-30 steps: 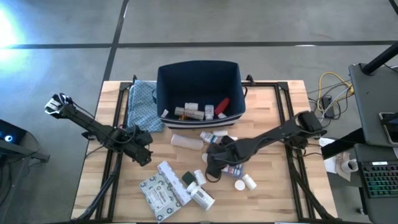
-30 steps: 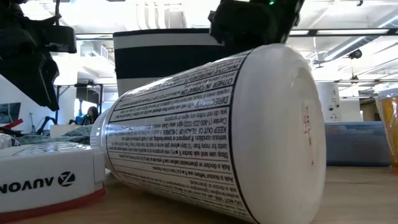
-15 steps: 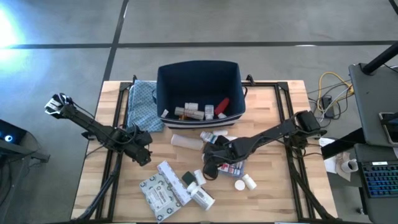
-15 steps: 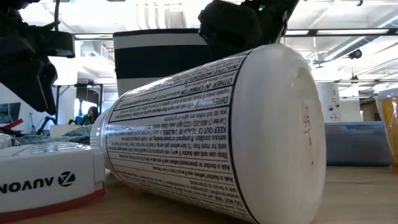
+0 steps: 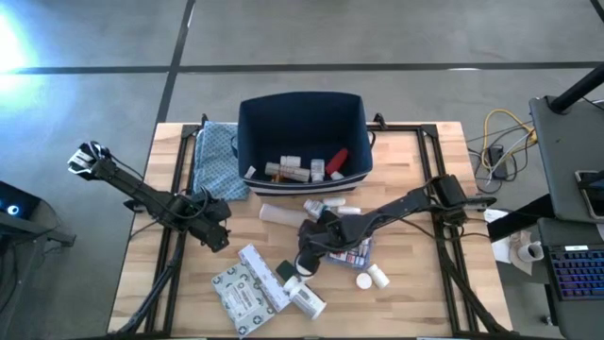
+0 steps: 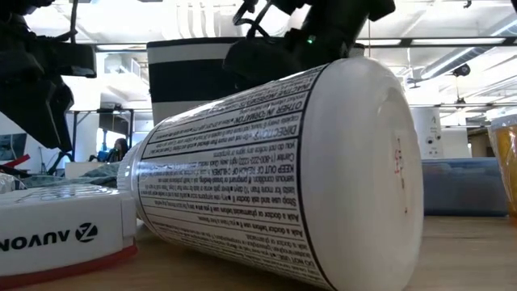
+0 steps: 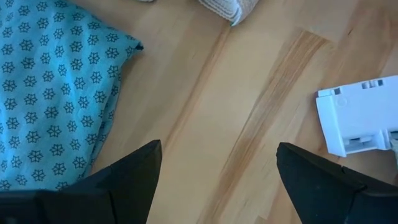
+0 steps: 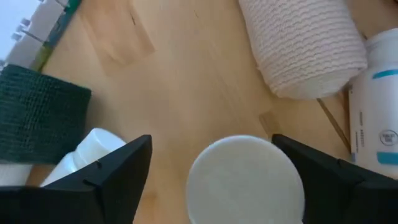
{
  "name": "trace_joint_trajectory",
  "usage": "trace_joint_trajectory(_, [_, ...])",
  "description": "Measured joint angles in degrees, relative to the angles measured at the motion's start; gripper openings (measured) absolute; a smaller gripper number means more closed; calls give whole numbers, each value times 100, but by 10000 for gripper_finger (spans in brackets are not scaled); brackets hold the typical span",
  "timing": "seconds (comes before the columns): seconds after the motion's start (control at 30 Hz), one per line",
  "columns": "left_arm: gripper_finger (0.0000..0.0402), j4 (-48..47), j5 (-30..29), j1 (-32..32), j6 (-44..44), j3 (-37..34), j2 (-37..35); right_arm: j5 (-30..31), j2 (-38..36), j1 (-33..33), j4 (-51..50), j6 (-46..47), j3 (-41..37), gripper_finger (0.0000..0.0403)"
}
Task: Pick & place medical supplies in basket/bin
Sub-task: Put the orange pill bottle into the blue bin
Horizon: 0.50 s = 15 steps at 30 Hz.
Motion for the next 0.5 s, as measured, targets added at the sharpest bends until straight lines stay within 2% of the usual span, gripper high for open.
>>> trace_joint_trajectory(0.17, [295, 4, 3, 0, -19, 0, 0, -66, 0, 3, -390, 81, 46, 273])
trace_joint_trajectory(0.4, [295, 2, 10, 0, -19, 0, 0, -110, -158, -2, -559, 421, 102, 189])
trace_joint_trajectory(0.5, [295, 2, 14, 0, -20, -1, 0, -54, -380, -11, -585, 400, 305, 182])
